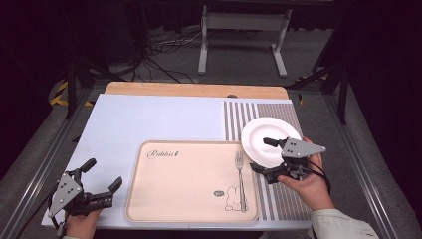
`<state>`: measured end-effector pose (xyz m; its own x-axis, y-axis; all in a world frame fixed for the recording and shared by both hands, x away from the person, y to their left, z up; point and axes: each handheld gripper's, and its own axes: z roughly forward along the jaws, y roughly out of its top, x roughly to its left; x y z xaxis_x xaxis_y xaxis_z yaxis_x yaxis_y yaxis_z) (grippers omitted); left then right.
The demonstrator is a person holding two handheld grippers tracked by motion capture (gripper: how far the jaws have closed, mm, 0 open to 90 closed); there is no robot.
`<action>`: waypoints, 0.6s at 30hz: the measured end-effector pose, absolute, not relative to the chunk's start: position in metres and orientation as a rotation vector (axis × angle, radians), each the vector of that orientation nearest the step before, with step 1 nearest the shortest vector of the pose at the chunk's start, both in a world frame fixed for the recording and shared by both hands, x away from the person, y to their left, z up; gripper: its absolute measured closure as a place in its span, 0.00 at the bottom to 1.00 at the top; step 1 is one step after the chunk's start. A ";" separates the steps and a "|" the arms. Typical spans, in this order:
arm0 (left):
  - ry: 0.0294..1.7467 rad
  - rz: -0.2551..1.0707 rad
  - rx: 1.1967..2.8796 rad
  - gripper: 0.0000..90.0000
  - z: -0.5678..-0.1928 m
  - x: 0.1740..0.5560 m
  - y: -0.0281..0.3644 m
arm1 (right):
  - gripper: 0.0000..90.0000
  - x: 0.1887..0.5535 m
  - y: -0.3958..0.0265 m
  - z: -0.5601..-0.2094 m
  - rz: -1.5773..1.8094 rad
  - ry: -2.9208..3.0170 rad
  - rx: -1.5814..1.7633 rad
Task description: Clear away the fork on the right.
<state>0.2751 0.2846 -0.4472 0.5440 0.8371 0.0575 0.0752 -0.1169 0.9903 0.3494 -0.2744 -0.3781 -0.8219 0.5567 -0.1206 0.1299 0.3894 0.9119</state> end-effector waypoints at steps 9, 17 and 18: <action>0.803 0.784 1.567 0.02 -0.447 0.275 0.285 | 0.09 0.342 -0.299 -0.392 1.482 2.153 0.640; 0.803 0.784 1.568 0.02 -0.447 0.275 0.284 | 0.08 0.336 -0.314 -0.406 1.555 2.085 0.662; 0.804 0.784 1.568 0.02 -0.447 0.275 0.284 | 0.08 0.336 -0.315 -0.408 1.561 2.078 0.659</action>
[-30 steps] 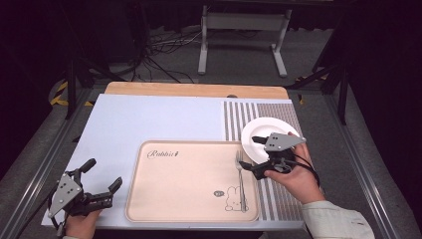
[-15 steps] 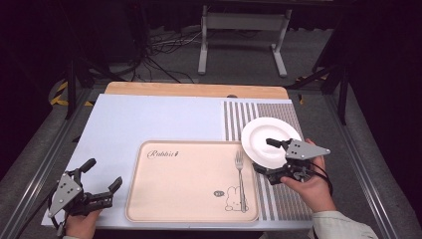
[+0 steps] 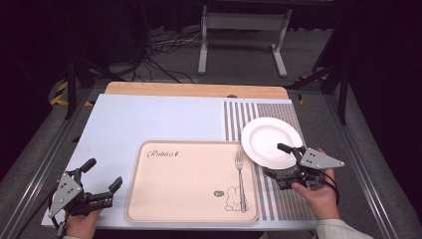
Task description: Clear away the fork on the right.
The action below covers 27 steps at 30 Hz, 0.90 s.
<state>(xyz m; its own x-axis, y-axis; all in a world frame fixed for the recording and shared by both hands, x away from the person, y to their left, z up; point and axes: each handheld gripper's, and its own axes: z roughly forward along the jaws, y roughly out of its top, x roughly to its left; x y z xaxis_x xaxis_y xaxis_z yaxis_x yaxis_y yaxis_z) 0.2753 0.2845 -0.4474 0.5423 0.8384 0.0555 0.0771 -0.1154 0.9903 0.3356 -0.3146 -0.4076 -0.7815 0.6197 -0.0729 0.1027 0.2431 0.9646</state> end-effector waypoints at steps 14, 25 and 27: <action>0.802 0.786 1.572 0.02 -0.449 0.277 0.288 | 0.04 0.330 -0.337 -0.434 1.574 2.041 0.704; 0.803 0.785 1.572 0.01 -0.451 0.279 0.290 | 0.03 0.327 -0.348 -0.444 1.555 1.998 0.782; 0.801 0.783 1.572 0.01 -0.452 0.280 0.290 | 0.03 0.327 -0.348 -0.446 1.553 2.009 0.785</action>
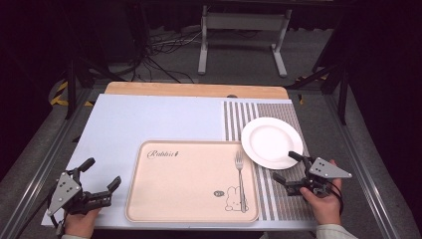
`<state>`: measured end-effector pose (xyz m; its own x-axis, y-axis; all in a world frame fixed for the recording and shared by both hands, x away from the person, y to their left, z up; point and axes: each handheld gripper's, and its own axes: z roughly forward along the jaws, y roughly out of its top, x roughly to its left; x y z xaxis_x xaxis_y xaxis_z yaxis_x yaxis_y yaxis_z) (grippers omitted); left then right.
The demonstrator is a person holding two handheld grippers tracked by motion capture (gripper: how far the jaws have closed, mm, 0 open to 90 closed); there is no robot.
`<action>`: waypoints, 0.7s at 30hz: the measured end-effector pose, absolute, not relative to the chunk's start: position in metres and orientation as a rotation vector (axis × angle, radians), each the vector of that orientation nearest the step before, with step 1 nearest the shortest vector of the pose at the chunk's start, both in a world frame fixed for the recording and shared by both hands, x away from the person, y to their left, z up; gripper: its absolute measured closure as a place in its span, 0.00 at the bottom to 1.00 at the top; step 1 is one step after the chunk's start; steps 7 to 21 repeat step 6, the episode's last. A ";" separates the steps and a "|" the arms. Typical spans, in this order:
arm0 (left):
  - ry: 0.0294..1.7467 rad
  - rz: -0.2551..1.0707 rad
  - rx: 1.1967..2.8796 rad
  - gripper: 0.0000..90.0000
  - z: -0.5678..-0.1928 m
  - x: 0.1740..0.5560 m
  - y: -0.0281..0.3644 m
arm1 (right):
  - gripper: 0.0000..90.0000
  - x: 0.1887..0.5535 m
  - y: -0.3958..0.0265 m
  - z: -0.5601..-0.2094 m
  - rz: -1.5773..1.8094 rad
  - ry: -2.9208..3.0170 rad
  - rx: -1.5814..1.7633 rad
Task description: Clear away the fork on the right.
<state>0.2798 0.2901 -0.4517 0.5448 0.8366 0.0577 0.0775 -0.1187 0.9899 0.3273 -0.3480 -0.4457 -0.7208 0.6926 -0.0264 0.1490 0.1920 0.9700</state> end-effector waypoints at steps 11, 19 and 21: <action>0.803 0.777 1.569 0.01 -0.452 0.280 0.290 | 0.03 0.328 -0.347 -0.447 1.529 2.031 0.775; 0.803 0.777 1.569 0.01 -0.452 0.280 0.290 | 0.03 0.328 -0.347 -0.447 1.529 2.031 0.775; 0.803 0.777 1.569 0.01 -0.452 0.280 0.290 | 0.03 0.328 -0.347 -0.447 1.529 2.031 0.775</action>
